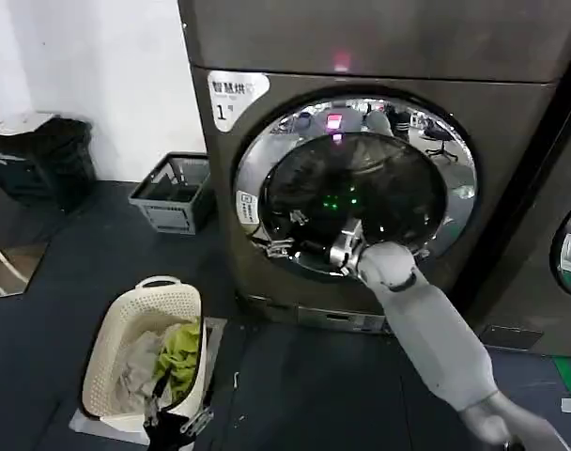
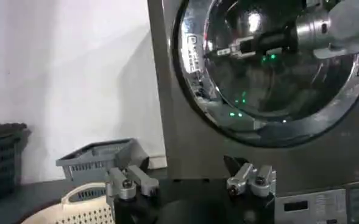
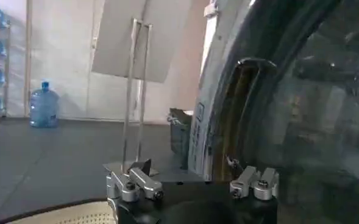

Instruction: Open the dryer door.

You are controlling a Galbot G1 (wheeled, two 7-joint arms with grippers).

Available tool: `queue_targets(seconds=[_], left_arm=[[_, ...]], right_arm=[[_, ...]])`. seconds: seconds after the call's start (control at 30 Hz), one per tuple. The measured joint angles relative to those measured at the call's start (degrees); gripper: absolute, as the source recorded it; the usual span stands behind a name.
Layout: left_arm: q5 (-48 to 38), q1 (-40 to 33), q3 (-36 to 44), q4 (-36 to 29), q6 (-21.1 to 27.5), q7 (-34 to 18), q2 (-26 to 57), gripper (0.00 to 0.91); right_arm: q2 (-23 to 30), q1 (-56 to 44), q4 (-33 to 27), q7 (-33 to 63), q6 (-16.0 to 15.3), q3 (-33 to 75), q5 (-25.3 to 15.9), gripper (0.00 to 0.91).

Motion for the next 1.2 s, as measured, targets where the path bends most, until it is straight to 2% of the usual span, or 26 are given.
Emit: queue_targets(seconds=[0.2,0.37,0.47,0.57,0.8,0.9,1.0,1.2], left_arm=[[-1.0,-0.1,-0.5,-1.1,1.4,-0.4,0.1,0.907],[-3.1,-1.3,-1.8,-1.5,1.2,-0.1,0.6,0.907],[-5.6,-2.2,-3.3,-1.6,2.9,3.7,1.4,0.907],[-10.2,-3.3,-5.4,-1.5,3.7,7.3,2.8,0.907],[-20.8,-7.6,-10.5,0.1,4.0,11.8,9.3,0.907],[-23.1,-9.0,-11.5,0.5,4.5,12.5,12.5,0.907],[-24.8,-11.0,-11.3,1.8,4.8,12.3,15.6,0.907],[-28.0,-16.3,-8.0,5.0,6.8,12.8,21.5,0.907]], right_arm=[[1.5,1.1,-2.0,-1.4,0.3,-0.3,0.2,0.907],[1.0,0.4,-1.0,-5.4,-0.9,0.2,1.9,0.907],[-0.2,-0.7,0.7,-9.4,-1.3,0.9,2.7,0.907],[-2.2,-2.3,3.4,-14.0,-3.6,1.9,3.2,0.907],[-6.1,-6.6,9.3,-24.3,-4.1,5.1,1.7,0.907],[-7.7,-9.1,12.2,-28.1,-4.4,7.0,2.6,0.907],[-9.7,-12.7,15.9,-32.7,-3.5,10.0,3.0,0.907],[-13.9,-24.6,24.6,-39.5,-0.9,21.2,6.3,0.907]])
